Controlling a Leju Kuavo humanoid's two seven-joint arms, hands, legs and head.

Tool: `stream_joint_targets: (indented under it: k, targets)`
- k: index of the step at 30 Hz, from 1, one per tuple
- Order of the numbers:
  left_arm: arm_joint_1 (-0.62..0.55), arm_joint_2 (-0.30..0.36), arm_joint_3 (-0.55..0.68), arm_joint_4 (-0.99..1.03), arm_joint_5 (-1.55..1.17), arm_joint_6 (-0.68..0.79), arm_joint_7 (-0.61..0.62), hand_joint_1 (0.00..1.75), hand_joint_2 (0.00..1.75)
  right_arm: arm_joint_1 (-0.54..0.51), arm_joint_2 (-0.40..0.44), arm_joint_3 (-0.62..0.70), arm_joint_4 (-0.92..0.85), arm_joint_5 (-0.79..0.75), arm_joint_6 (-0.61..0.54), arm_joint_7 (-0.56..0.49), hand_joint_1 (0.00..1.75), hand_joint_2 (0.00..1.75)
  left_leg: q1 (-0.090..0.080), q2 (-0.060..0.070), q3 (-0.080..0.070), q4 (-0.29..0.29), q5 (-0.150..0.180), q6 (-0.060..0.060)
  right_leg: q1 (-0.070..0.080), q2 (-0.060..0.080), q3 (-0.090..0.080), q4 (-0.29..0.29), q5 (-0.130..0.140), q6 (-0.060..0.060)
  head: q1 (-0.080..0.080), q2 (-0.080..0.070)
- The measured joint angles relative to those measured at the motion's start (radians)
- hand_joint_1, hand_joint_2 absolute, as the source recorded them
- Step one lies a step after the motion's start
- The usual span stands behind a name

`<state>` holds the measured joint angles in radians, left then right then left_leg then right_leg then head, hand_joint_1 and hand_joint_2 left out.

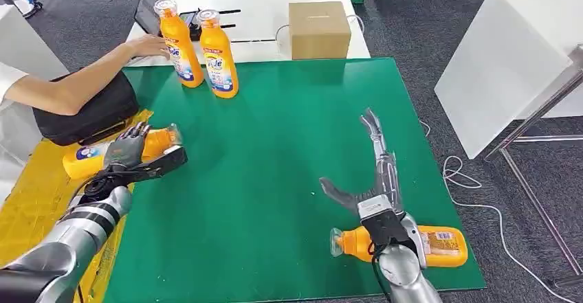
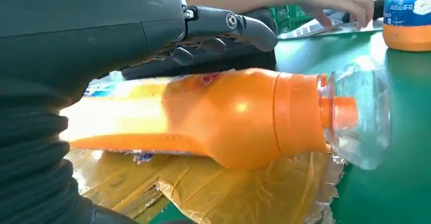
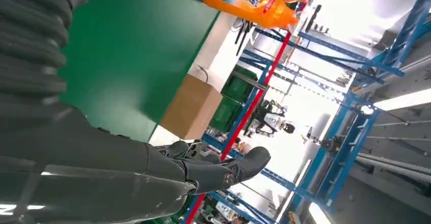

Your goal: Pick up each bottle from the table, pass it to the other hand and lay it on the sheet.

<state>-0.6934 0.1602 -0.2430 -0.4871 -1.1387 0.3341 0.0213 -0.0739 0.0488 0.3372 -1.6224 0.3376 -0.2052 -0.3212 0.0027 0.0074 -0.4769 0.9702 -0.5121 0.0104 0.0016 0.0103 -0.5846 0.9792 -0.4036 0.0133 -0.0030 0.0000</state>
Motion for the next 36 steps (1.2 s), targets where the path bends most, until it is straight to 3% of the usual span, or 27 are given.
stream_joint_targets:
  k: [19, 36]
  targets:
    - [0.075, -0.079, 0.089, -0.183, 0.224, -0.025, -0.200, 0.00, 1.75, -0.001, 0.007, 0.000, 0.033, 0.030, -0.022, 0.015, 0.00, 1.75, 0.000, 0.000, 0.000, 0.000, 0.000, 0.000, 0.000, 0.000, 0.000, 0.000, 0.000, 0.000, 0.000, 0.000]
    - [0.270, -0.129, 0.043, -0.595, 0.538, -0.212, -0.282, 0.00, 1.75, 0.049, -0.005, -0.001, 0.029, 0.117, -0.029, 0.029, 0.00, 1.75, 0.000, 0.000, 0.000, 0.000, -0.001, 0.000, 0.000, 0.000, 0.000, -0.001, 0.000, 0.000, 0.000, 0.000]
